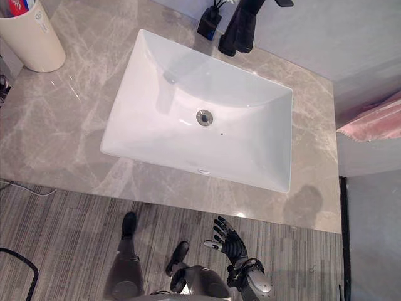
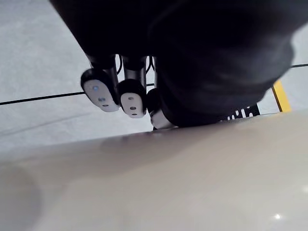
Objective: Organize washtable
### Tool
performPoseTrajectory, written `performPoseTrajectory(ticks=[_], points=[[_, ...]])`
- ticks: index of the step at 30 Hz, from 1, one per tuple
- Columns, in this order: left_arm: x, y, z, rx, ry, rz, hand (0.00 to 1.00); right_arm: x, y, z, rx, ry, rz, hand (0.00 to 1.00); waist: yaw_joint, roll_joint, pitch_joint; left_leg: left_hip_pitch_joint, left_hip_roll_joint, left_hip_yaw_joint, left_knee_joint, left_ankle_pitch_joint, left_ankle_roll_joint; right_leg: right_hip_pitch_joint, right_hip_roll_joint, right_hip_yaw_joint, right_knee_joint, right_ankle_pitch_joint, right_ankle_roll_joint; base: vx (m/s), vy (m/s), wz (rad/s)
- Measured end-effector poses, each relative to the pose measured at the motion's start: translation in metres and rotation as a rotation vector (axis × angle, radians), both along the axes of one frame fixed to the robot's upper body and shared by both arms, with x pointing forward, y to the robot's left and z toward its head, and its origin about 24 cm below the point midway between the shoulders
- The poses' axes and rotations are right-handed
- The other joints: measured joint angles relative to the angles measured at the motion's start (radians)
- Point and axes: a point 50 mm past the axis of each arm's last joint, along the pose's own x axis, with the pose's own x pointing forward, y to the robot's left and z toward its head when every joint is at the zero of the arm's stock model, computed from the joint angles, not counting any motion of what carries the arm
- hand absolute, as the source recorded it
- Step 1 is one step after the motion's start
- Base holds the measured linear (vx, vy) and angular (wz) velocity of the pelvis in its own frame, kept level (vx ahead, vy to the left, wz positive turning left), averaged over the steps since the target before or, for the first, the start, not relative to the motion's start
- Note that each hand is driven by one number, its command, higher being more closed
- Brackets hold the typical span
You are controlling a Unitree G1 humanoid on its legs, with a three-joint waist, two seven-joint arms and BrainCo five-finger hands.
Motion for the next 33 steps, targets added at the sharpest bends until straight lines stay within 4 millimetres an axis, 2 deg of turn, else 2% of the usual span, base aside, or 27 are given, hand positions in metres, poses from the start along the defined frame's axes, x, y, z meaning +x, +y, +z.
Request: performPoseTrajectory(ticks=[14, 33], points=[[-0.0007, 0.0000, 0.0020, -0.004, -0.009, -0.001, 1.00, 0.0023, 0.0000, 0.0038, 0.010, -0.018, -0.005, 0.00, 0.000, 0.011, 0.033, -0.003, 0.000, 0.003, 0.000, 0.000, 0.000, -0.005, 0.000, 0.002, -0.001, 0.004, 0.000, 0.00, 0.000, 0.00], [0.0009, -0.0015, -0.0008, -0.022, -0.005, -0.015, 1.00, 0.0034, -0.0002, 0.0044, 0.025, -0.020, -0.016, 0.00, -0.004, 0.022, 0.042, -0.003, -0.005, 0.008, 0.000, 0.001, 0.001, -0.002, -0.002, -0.001, -0.016, 0.004, 0.000, 0.00, 0.000, 0.00]])
